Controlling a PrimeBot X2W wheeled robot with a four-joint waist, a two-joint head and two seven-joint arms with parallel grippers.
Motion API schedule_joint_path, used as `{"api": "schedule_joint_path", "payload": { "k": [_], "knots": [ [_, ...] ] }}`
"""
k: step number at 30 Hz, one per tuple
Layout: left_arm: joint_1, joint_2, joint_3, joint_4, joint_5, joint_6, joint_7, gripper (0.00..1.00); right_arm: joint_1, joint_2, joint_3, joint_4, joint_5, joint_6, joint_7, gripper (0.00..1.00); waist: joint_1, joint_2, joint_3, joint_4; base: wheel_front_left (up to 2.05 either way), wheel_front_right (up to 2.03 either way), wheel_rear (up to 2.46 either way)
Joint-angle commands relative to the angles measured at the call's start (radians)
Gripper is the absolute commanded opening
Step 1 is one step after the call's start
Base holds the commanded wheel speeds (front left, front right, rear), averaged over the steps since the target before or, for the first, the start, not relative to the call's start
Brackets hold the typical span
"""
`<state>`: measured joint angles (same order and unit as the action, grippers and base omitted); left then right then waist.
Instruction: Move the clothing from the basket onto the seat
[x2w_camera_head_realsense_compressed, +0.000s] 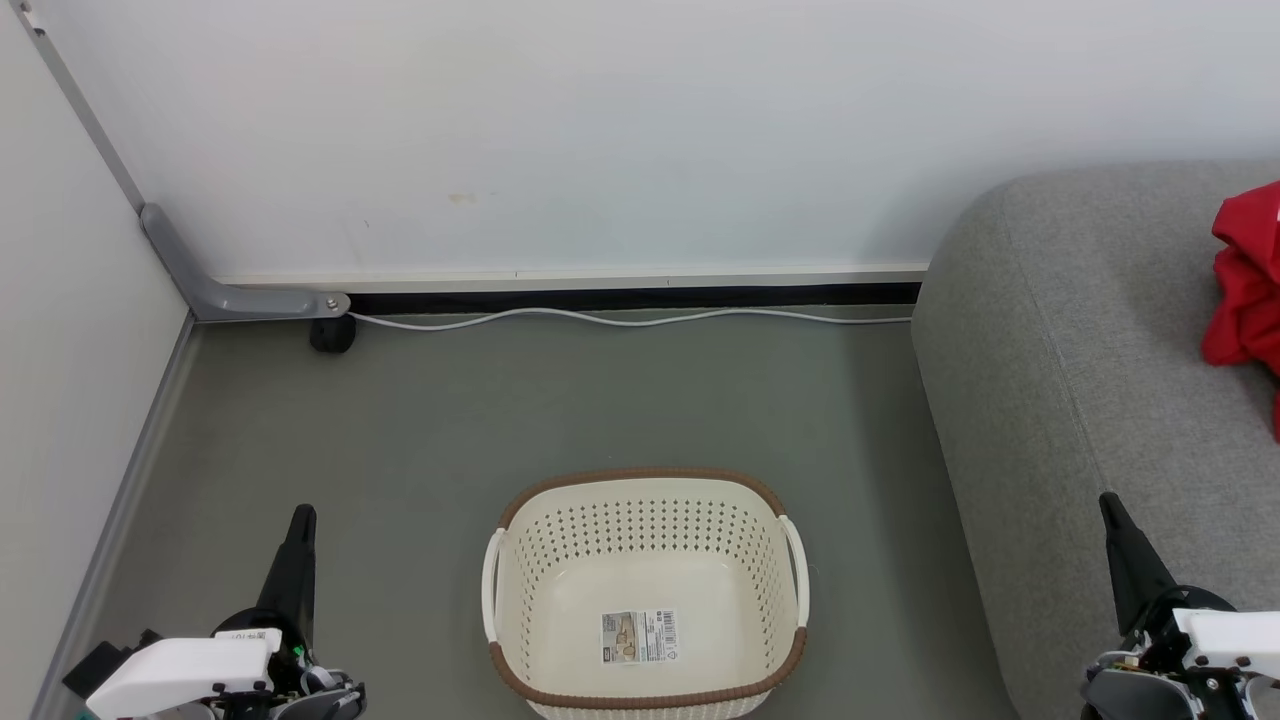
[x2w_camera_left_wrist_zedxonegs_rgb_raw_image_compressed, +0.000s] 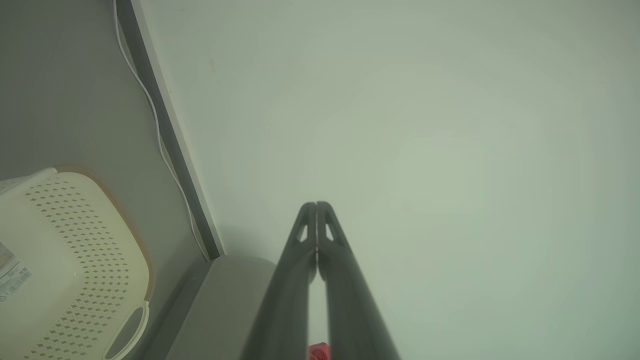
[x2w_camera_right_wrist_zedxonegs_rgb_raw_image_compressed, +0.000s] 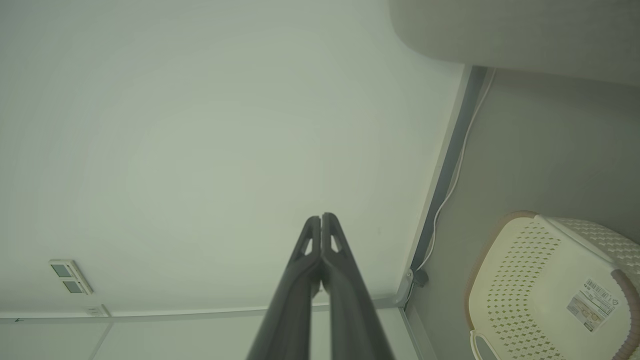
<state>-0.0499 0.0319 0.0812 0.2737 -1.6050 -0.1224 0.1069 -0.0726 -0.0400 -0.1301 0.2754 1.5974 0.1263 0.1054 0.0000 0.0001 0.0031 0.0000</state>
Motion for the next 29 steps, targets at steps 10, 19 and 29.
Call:
{"api": "schedule_joint_path", "payload": {
  "k": [10, 19, 29],
  "knots": [
    [-0.058, 0.018, 0.033, -0.028, -0.004, -0.008, 0.006, 0.0, -0.035, -0.01, 0.016, -0.031, 0.011, 0.004, 0.008, 0.0, 0.0, -0.0001, 0.0, 0.0, 0.0, 0.0, 0.0],
    [-0.058, 0.018, 0.032, -0.029, -0.004, -0.008, 0.006, 0.0, -0.035, -0.01, 0.016, -0.031, 0.011, 0.004, 0.008, 0.0, 0.0, -0.0001, 0.0, 0.0, 0.0, 0.0, 0.0],
    [-0.058, 0.018, 0.032, -0.029, -0.004, -0.008, 0.006, 0.0, -0.035, -0.01, 0.016, -0.031, 0.011, 0.004, 0.008, 0.0, 0.0, -0.0001, 0.0, 0.0, 0.0, 0.0, 0.0]
  ]
}}
